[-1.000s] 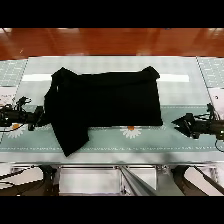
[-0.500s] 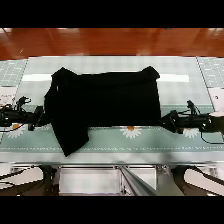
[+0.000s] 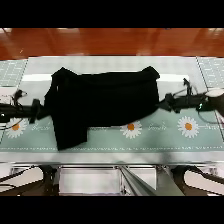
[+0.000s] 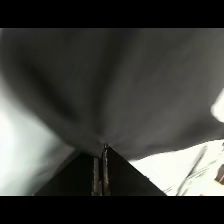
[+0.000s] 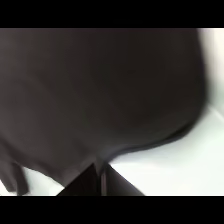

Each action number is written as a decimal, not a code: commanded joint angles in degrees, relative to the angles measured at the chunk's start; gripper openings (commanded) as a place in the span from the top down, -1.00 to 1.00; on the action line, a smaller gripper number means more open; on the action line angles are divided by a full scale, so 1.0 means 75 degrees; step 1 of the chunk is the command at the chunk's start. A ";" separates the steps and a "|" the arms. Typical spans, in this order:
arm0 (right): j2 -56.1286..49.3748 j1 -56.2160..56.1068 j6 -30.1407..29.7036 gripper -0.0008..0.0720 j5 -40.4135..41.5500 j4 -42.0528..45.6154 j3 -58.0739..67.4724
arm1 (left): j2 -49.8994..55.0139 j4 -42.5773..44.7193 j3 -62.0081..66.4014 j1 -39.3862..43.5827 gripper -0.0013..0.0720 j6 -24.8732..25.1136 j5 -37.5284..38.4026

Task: Fold the shirts.

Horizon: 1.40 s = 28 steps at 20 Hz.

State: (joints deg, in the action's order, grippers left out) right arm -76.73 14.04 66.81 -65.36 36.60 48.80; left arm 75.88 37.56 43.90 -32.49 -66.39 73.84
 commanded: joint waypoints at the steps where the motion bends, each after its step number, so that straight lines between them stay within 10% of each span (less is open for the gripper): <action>1: 0.0408 -0.0087 0.0440 0.90 -0.0286 0.0262 0.2052 | -0.0909 -0.3203 0.0857 0.0003 0.90 0.0927 0.0204; 5: 0.0787 -0.0087 0.1247 0.90 -0.0152 0.1373 0.6035 | -0.2180 -0.4456 0.3418 0.0003 0.90 0.0959 -0.0694; 10: 0.1035 -0.0087 0.2189 0.90 -0.0367 0.2964 0.9859 | -0.3328 -0.2218 0.6773 0.0000 0.90 0.0079 -0.2317; 21: 0.4607 -0.0087 0.2218 0.90 -0.1833 0.4654 0.9361 | -0.6627 0.2856 0.7501 0.1046 0.90 -0.1052 -0.2273; 28: 0.5470 -0.0087 0.2617 0.90 -0.3127 0.4995 0.8198 | -0.6983 0.6024 0.6918 0.3185 0.90 -0.2987 0.0047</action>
State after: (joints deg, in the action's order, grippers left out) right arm -38.33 13.43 85.12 -84.82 72.66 114.69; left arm 24.45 73.84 98.61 -13.06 -83.20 66.96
